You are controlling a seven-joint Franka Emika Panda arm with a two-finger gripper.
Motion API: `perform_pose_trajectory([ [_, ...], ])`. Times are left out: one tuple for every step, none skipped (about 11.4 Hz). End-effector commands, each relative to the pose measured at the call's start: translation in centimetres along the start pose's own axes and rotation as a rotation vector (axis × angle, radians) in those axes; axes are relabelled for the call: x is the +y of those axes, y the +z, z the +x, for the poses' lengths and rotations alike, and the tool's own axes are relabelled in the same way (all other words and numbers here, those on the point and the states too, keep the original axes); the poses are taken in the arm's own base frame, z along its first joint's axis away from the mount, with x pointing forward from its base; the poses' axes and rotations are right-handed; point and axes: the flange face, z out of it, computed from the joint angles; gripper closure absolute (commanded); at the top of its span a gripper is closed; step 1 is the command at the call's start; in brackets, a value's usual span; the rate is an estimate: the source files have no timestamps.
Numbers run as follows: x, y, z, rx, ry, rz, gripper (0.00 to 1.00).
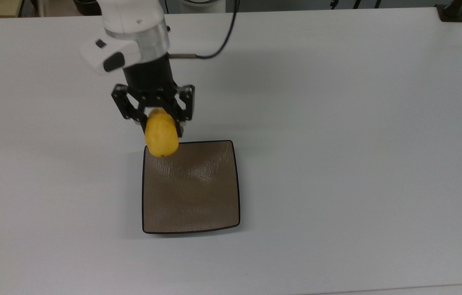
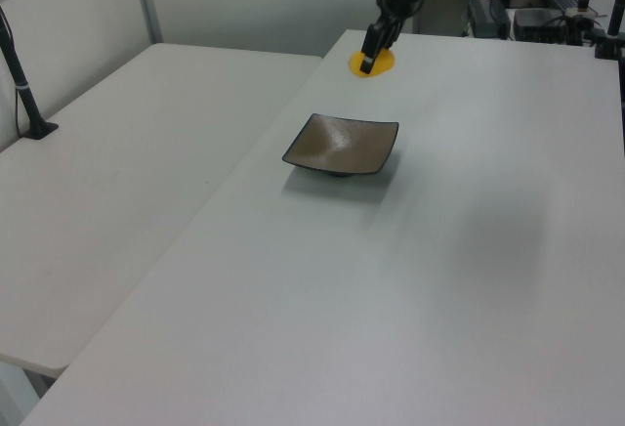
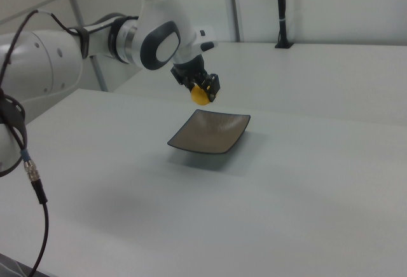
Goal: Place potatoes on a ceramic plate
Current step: 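Lower the potato onto the plate and open the gripper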
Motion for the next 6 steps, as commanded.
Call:
perform_pose_trajectory([
  [-1.8,4.0,0.3,0.068,0.056,0.004,0.74],
  [-2.6,5.5,0.3,0.099,0.047,0.006,0.74],
  [-3.1,7.3,0.1,0.132,0.038,0.004,0.74],
  [-3.7,9.0,-0.3,0.166,0.029,0.003,0.74],
  [-3.9,10.9,-0.9,0.189,0.022,-0.001,0.74],
  [-4.1,12.3,-1.5,0.217,0.017,-0.005,0.74],
])
